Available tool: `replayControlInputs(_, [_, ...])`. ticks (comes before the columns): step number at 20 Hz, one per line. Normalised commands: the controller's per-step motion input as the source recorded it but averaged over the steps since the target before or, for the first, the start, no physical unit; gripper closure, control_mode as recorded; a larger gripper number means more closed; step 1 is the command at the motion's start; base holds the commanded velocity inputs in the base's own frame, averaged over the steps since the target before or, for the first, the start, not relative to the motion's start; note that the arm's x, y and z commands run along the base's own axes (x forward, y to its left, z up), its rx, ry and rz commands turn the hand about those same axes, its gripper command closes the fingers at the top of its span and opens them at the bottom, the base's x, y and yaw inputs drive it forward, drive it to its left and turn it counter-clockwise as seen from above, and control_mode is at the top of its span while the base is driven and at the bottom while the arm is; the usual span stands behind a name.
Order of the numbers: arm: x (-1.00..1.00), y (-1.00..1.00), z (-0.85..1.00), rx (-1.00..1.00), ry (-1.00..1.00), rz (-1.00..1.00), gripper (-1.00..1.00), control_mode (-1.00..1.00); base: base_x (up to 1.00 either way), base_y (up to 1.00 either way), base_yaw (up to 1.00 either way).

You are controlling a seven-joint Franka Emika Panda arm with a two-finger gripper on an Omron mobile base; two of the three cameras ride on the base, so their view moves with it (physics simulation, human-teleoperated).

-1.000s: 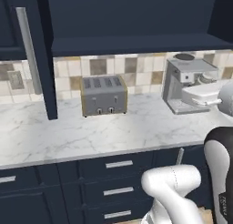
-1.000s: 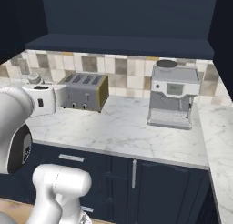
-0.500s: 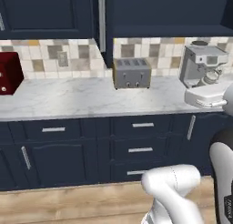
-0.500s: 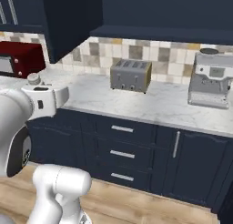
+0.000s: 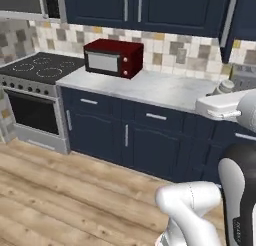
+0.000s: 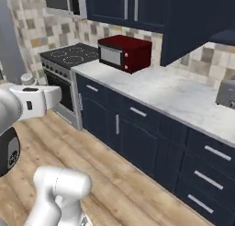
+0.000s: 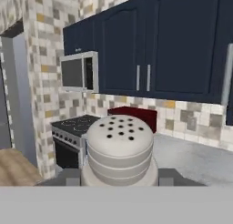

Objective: Retrieve the shaker from the cabinet and place it next the steak on a plate on the dining table.

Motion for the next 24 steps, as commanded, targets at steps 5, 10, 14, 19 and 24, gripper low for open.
replayControlInputs(5, [0.0,0.0,0.0,0.0,0.0,0.0,1.0,1.0,-0.02,0.02,1.0])
replayControlInputs(10, [0.0,0.0,0.0,0.0,0.0,0.0,1.0,1.0,-0.02,0.0,1.0])
replayControlInputs(14, [0.0,0.0,0.0,0.0,0.0,0.0,1.0,1.0,-0.12,0.0,1.0])
replayControlInputs(19, [0.0,0.0,0.0,0.0,0.0,0.0,1.0,1.0,-0.11,0.0,0.99])
replayControlInputs(24, [0.0,0.0,0.0,0.0,0.0,0.0,1.0,1.0,-0.04,0.0,0.94])
